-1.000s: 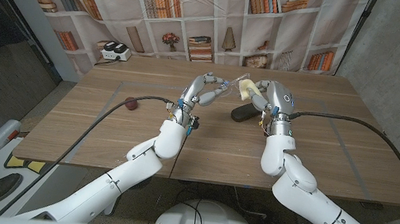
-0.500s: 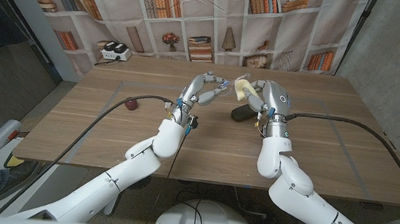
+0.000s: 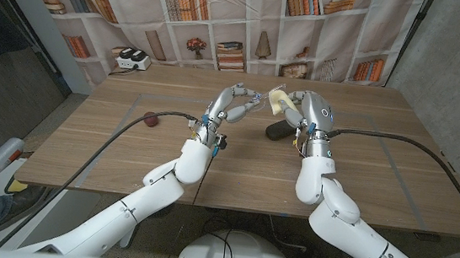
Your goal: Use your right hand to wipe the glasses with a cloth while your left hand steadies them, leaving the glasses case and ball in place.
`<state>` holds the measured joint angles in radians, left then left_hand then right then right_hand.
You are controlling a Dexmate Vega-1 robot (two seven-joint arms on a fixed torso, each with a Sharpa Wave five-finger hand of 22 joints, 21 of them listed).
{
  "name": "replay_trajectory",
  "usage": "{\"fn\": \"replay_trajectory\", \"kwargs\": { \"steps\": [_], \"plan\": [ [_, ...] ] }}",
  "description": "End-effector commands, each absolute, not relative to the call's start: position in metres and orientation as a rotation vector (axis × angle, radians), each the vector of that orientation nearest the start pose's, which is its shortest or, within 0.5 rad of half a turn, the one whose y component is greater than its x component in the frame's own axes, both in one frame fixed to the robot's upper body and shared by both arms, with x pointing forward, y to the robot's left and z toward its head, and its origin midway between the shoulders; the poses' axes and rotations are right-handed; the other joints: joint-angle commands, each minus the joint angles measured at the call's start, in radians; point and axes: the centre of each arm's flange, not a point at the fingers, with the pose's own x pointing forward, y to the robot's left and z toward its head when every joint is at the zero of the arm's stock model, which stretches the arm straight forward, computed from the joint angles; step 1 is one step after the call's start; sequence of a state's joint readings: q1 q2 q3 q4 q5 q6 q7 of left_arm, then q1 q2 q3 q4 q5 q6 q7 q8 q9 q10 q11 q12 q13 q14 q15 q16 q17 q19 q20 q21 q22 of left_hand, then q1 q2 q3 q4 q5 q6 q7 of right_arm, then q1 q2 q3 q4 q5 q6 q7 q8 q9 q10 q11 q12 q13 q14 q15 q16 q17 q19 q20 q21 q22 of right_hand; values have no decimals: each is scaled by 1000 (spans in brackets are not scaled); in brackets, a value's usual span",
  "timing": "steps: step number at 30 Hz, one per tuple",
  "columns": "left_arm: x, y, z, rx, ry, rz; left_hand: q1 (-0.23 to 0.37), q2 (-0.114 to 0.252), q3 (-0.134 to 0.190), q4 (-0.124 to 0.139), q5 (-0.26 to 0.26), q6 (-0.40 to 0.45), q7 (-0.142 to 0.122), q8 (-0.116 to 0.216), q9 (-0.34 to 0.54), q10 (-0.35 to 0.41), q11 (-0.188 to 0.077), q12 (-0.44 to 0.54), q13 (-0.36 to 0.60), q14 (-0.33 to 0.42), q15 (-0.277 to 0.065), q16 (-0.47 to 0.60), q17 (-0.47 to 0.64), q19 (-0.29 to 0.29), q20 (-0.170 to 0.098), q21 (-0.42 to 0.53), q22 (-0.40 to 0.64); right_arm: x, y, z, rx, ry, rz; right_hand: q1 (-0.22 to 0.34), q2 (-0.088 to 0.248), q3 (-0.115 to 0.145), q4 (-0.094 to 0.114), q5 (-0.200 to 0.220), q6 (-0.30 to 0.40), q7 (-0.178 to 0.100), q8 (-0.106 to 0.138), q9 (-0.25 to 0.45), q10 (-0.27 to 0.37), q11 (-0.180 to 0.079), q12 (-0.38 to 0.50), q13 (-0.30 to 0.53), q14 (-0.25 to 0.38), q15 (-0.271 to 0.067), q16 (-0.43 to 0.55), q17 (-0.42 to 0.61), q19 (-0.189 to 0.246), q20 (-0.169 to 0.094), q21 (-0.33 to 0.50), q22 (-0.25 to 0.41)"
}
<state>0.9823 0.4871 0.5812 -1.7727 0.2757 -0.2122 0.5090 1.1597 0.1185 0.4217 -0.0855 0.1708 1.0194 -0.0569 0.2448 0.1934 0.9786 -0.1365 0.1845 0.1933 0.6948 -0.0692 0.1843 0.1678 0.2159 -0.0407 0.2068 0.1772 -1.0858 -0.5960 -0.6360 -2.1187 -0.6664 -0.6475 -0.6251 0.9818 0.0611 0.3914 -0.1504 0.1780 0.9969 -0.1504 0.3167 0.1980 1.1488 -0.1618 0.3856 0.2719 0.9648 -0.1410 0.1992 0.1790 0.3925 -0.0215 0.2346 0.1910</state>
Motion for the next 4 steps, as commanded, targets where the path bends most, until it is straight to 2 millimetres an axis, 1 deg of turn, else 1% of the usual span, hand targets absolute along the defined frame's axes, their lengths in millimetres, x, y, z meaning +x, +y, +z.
{"fn": "replay_trajectory", "kwargs": {
  "steps": [1,4],
  "plan": [
    [528,114,-15,560,-1049,-43,-2,1,20,12,3,8,-1,3,5,40,-35,7,5,0,-86,0,3,-2,3,-2,2,489,-166,-20,-1002,-788,-554,16,22,7,3,4,79,-71,7,4,59,-50,4,3,11,-65,-2,4,0,8,-2,3],
    [529,113,-14,562,-1053,-48,-2,1,21,12,3,6,-1,2,5,40,-36,7,5,0,-86,0,3,-2,3,-2,2,489,-165,-21,-1000,-788,-560,16,22,7,3,4,79,-71,7,4,59,-50,4,3,11,-65,-2,4,0,8,-2,3]
  ]
}}
